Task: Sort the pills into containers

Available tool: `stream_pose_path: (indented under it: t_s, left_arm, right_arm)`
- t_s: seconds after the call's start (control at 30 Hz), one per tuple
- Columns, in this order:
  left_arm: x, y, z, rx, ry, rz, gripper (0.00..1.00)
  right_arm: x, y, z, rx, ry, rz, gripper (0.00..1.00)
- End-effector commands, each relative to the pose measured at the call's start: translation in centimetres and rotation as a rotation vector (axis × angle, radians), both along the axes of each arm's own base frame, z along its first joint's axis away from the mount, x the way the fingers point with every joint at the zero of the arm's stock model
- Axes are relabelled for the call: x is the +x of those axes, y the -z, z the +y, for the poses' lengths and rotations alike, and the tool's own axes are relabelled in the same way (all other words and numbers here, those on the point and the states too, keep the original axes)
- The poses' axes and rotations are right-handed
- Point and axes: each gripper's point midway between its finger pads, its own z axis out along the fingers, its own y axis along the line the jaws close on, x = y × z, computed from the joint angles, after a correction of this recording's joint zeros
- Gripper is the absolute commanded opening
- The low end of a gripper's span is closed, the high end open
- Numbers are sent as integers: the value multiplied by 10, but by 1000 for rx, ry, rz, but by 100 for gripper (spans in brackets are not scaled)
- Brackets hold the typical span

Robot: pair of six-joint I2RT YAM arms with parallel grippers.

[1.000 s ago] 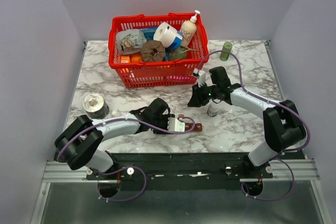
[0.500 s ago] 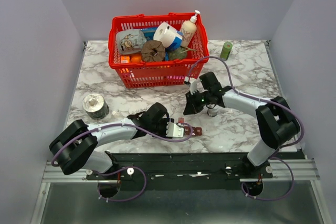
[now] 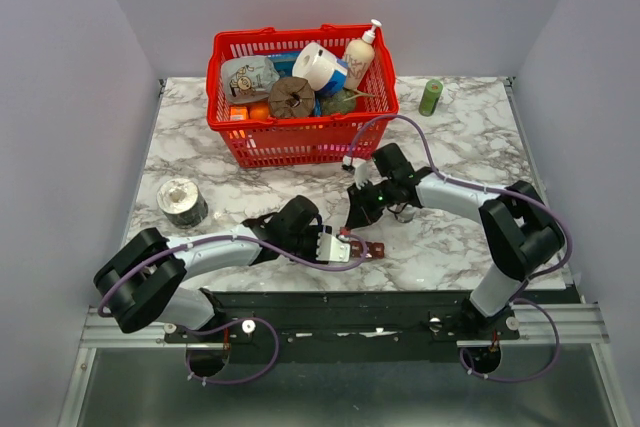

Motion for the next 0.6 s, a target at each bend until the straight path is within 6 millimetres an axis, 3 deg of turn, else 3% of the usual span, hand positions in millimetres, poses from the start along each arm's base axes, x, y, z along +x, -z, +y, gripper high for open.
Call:
stream_pose_path:
  t_s: [0.0, 0.27, 0.57]
  left_arm:
    - [-1, 3, -1, 25, 9, 17, 33]
    - [-1, 5, -1, 32, -10, 63, 33]
    - [0, 6, 0, 32, -28, 89, 33]
  right_arm:
    - [-13, -24, 12, 81, -93, -23, 15]
    - [-29, -28, 20, 94, -178, -8, 14]
    - [-36, -19, 8, 22, -177, 5, 14]
